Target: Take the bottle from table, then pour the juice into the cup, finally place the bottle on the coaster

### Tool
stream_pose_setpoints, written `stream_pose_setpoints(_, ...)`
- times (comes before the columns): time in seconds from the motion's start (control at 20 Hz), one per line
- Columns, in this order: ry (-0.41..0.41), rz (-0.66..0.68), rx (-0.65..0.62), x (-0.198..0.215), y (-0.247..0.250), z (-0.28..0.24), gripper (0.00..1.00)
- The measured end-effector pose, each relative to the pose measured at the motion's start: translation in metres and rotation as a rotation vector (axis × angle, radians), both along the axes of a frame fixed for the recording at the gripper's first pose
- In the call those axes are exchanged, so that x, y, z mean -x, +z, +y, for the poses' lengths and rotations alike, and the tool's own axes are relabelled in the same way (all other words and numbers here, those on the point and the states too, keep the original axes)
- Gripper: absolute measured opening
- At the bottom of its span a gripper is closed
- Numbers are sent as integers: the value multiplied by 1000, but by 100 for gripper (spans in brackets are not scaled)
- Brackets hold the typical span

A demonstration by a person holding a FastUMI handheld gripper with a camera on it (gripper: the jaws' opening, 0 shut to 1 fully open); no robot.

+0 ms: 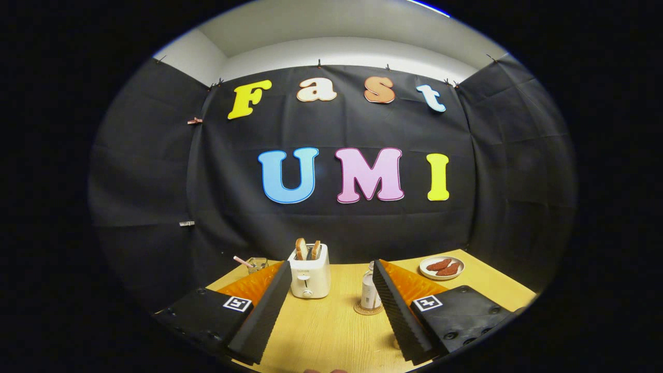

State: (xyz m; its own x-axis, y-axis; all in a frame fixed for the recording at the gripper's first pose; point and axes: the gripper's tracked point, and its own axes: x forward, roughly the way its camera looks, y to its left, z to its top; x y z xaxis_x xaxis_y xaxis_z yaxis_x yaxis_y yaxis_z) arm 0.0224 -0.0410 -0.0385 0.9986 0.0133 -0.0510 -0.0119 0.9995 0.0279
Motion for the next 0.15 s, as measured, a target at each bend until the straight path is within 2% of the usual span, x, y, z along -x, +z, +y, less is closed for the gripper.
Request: stream_pose_setpoints(0.15, -16, -5, 12, 4, 6, -14, 97)
